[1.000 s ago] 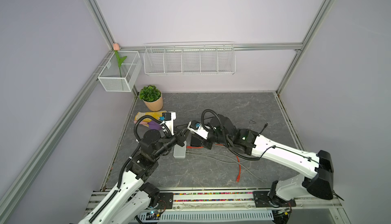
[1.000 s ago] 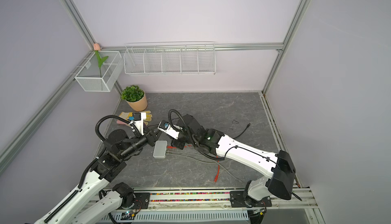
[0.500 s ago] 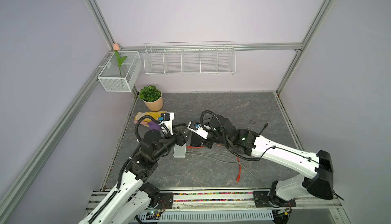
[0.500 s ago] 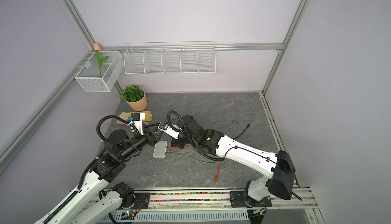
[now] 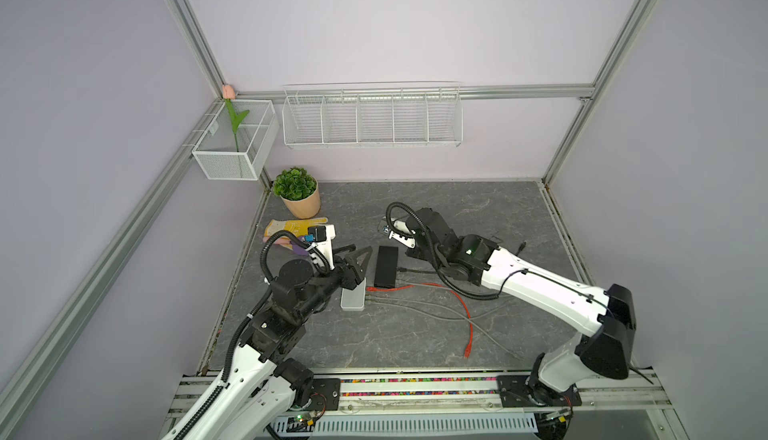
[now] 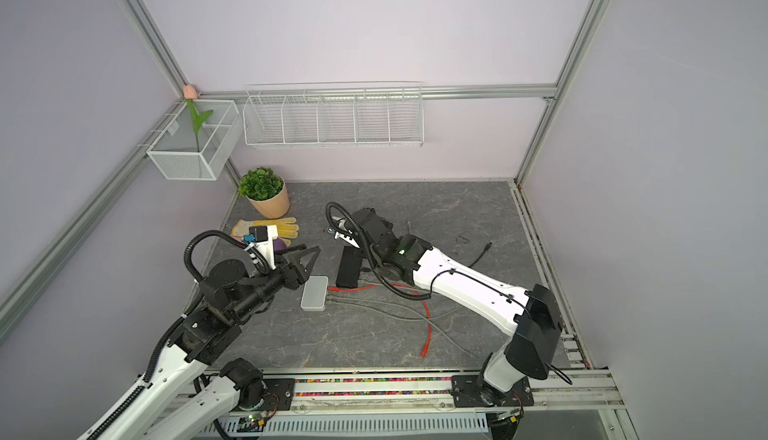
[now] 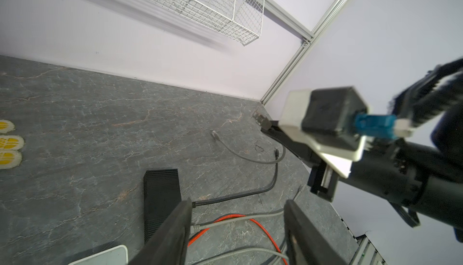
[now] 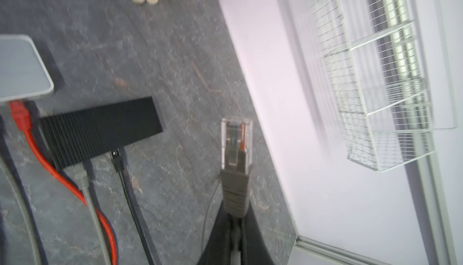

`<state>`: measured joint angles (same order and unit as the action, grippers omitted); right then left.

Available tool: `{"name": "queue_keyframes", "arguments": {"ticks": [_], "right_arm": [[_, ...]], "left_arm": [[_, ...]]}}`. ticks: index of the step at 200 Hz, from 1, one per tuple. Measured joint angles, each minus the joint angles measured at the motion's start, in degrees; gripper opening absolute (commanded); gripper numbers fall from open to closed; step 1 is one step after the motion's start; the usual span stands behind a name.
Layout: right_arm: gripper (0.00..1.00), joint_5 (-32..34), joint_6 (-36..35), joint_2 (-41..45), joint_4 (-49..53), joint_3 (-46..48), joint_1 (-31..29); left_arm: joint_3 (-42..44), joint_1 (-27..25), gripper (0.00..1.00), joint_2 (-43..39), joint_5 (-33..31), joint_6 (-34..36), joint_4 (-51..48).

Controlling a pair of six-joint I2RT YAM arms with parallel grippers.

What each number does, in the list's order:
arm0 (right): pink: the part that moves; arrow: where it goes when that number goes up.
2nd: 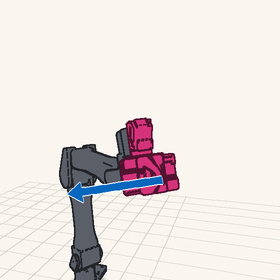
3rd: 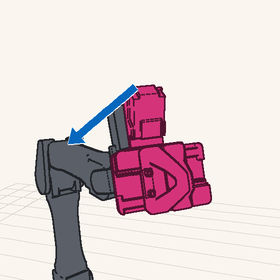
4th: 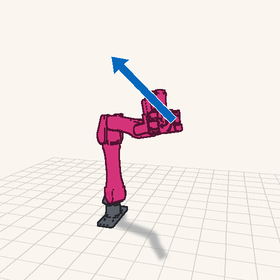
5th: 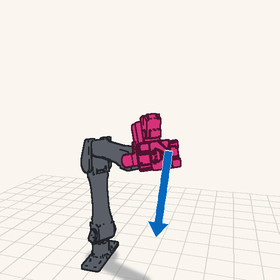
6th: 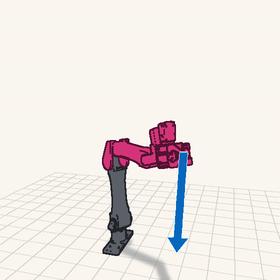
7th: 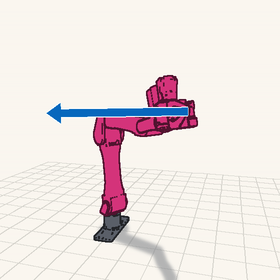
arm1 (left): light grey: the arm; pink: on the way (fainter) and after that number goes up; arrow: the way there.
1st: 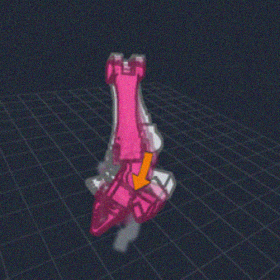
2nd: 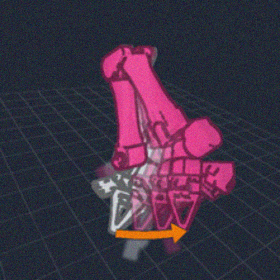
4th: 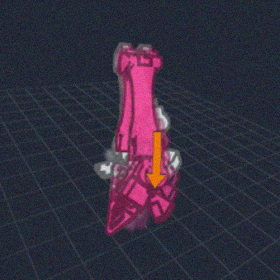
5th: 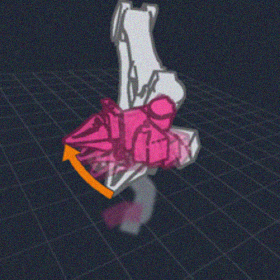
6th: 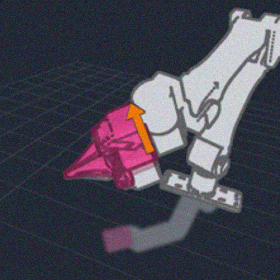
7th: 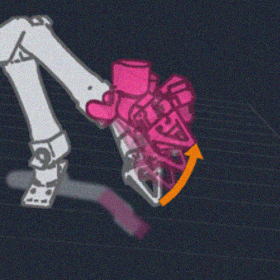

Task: Insert the plug into the switch port

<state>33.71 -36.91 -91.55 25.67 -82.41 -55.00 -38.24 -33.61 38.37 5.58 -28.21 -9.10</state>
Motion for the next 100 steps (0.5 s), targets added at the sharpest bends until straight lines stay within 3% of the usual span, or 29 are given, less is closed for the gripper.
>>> {"name": "queue_keyframes", "arguments": {"ticks": [26,60,100], "right_arm": [[0.07,-6.82,1.11,-3.21,4.85,0.33,4.61],[0.07,-15.89,2.95,-11.69,10.99,-3.08,10.05],[0.07,-22.53,3.96,-20.57,13.68,-4.44,12.74]], "left_arm": [[0.98,1.01,0.59,2.89,-0.85,-0.02,0.17],[2.91,5.99,0.59,10.47,1.18,-1.33,2.03],[5.49,7.45,0.59,17.97,3.34,-2.78,6.29]]}}
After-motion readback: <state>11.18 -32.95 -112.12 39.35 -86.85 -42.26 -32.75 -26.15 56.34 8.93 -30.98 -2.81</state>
